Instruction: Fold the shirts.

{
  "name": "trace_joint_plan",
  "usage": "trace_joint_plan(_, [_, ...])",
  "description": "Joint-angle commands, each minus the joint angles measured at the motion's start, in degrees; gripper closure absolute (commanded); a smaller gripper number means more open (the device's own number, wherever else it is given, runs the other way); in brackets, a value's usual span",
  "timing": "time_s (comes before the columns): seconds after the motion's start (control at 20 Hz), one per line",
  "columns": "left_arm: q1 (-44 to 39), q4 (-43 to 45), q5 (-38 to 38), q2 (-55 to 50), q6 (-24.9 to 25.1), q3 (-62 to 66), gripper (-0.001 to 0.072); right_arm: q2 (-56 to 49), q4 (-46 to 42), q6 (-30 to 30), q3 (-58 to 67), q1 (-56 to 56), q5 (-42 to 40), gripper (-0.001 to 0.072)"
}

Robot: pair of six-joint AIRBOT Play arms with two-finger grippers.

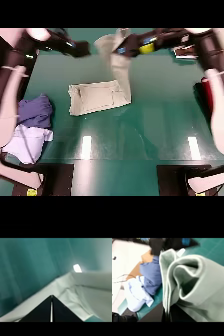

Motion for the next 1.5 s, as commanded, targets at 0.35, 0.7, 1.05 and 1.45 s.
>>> trace_joint_plan(0.35, [11.23,4.09,-7.04,11.47,1.55,0.2,0.0686,-7.65,-15.85,-3.02,-0.72,6.45,-0.24,0.0255])
trace_joint_plan(0.7, [11.23,2.93,-7.98,11.32,1.68,0.15,0.0686,-3.89,-17.9,4.2,-20.55,-14.23,4.04,0.0015])
trace_joint_plan(1.05, [11.23,2.93,-7.3,11.3,1.73,0.15,0.0686,-13.66,-9.84,4.15,-18.91,-14.51,3.8,0.0114])
trace_joint_plan(1.45, [11.23,2.38,-9.03,11.3,1.7,0.15,0.0687,-25.53,-3.89,4.13,-4.44,-4.37,3.85,0.0605])
